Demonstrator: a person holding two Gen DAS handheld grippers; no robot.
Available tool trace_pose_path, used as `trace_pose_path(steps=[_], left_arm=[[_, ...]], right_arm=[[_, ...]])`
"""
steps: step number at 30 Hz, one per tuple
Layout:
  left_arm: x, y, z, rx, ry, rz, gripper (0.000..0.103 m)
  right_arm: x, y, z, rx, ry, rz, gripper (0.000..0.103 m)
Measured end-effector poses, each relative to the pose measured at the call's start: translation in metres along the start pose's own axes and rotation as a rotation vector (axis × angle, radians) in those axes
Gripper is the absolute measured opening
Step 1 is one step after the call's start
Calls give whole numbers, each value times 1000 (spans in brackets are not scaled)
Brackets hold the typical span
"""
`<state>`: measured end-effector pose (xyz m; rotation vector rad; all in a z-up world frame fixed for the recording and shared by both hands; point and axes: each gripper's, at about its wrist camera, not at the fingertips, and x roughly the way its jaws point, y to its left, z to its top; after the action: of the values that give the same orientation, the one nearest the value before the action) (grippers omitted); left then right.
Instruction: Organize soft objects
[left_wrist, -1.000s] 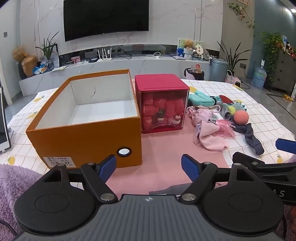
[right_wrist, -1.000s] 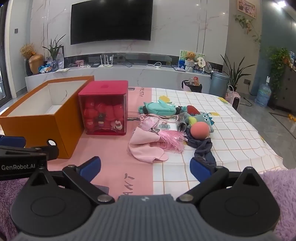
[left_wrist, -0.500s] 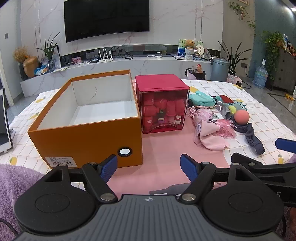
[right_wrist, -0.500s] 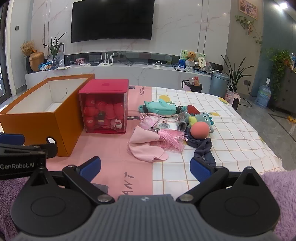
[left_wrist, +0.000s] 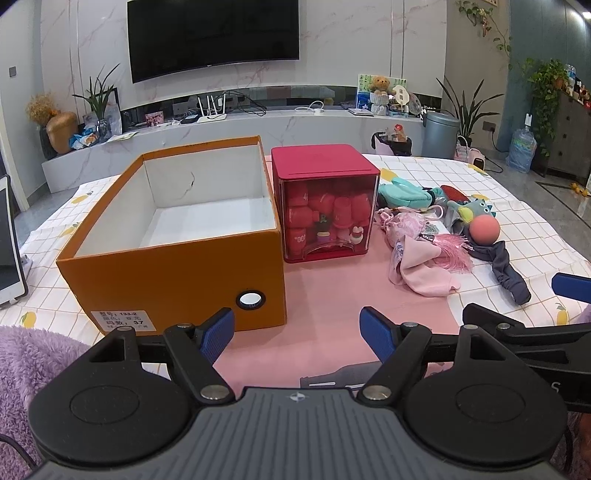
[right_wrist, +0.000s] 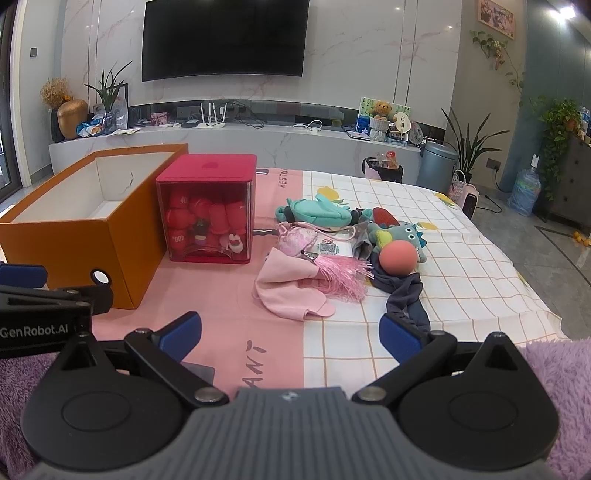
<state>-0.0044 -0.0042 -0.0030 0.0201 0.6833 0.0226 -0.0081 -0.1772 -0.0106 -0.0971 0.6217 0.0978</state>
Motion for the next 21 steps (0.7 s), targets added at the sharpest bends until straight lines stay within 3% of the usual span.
trace_pose_path(steps=[21], left_arm=[[1,-3,1,15,13,3,90]], right_arm=[[1,3,0,-12,15,-13,100]])
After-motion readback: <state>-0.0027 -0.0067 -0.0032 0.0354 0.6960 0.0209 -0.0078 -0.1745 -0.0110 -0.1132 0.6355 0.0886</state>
